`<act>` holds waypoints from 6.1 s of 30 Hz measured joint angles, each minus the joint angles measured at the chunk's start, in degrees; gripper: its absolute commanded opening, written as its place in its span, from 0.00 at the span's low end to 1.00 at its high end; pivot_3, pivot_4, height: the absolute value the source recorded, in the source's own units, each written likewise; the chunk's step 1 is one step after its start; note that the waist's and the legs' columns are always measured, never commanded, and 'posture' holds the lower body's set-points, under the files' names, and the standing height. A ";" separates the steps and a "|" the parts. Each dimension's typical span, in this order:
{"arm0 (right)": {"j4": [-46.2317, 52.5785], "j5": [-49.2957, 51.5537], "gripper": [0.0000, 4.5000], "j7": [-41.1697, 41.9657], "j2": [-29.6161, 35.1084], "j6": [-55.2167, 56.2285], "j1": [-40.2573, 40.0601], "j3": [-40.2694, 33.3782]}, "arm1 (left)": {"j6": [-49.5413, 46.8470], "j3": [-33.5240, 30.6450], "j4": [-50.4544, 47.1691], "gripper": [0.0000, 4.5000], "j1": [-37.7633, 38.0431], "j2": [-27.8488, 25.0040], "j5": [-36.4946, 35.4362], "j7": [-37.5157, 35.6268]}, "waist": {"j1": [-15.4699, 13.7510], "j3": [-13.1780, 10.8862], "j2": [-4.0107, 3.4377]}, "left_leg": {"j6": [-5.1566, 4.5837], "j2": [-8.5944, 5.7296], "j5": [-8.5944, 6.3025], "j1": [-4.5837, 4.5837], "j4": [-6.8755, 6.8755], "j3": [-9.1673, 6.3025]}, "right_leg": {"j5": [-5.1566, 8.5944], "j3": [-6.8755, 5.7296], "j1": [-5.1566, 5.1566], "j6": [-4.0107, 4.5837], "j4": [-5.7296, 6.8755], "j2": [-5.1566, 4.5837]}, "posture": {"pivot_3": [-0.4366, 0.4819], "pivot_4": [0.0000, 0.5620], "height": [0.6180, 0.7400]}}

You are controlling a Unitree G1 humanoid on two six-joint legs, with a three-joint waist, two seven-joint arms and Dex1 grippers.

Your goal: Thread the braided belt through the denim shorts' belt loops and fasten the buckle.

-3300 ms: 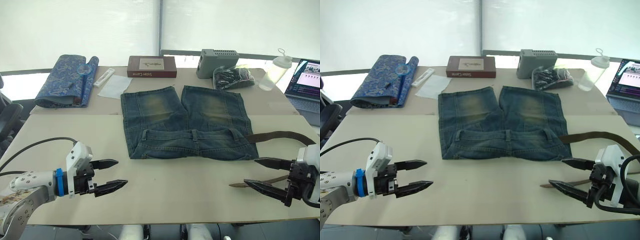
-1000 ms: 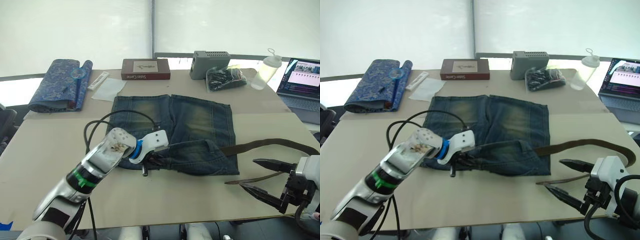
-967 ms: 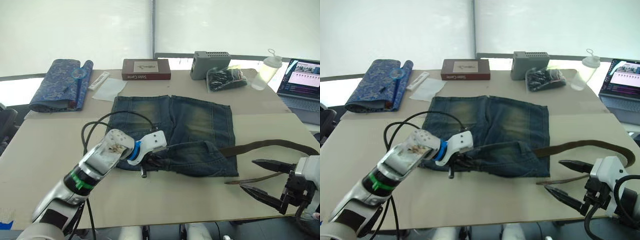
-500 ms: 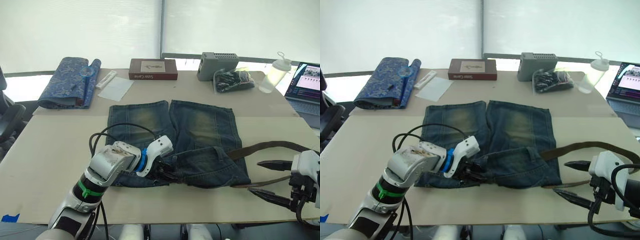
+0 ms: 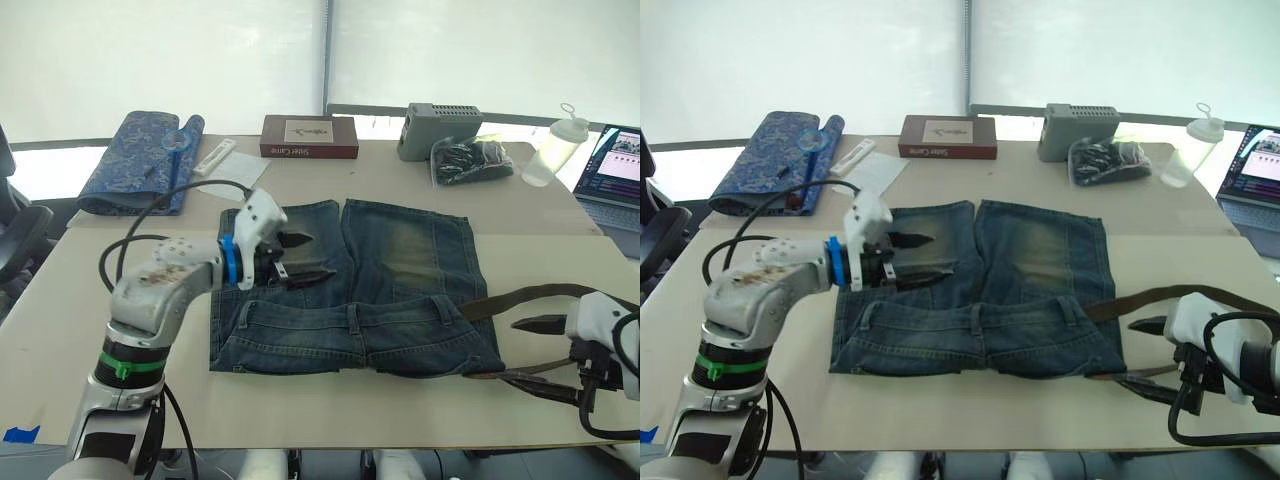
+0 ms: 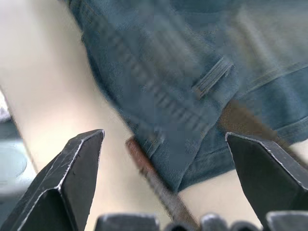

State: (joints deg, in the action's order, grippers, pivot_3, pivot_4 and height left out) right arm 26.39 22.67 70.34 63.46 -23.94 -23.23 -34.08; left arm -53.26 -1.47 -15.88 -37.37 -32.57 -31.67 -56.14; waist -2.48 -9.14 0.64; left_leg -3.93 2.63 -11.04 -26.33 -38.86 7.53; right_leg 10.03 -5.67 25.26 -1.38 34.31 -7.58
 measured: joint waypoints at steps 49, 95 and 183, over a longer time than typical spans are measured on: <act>-8.25 16.93 0.00 14.14 5.60 -24.64 45.51 33.64 | 0.51 10.65 2.78 1.00 2.62 11.07 -17.40 -1.04 | 0.99 -0.10 0.03 | 0.01 0.03 0.01 0.00 -0.23 0.21 | 0.00 0.13 0.15 -0.01 0.59 -0.08 | 0.48 0.27 0.74; 13.39 46.67 0.76 -52.86 -39.91 -28.41 22.92 12.60 | -15.19 -16.46 30.46 0.00 -9.98 36.77 -34.41 32.38 | 1.08 -0.18 0.18 | -0.05 -0.01 0.03 -0.03 -0.44 -0.03 | -0.04 0.06 -0.07 -0.09 0.70 0.04 | 0.48 0.27 0.74; -17.36 21.38 0.00 -36.89 -14.82 -33.43 35.47 24.28 | 14.62 13.13 -10.49 0.99 16.82 -1.99 -2.12 2.01 | 1.01 -0.20 0.12 | 0.01 0.08 0.09 -0.61 -0.25 0.41 | -0.12 0.24 0.82 -0.07 0.69 0.04 | 0.48 0.27 0.74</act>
State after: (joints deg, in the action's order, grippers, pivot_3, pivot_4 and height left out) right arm 9.03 44.06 33.45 48.64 -57.37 12.24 -9.80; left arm -38.64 11.66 -26.37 -20.55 -34.56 -33.79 -54.13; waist -1.48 -9.34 0.76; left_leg -3.92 2.71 -10.95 -26.93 -39.12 7.94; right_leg 9.91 -5.43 26.09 -1.45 34.99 -7.54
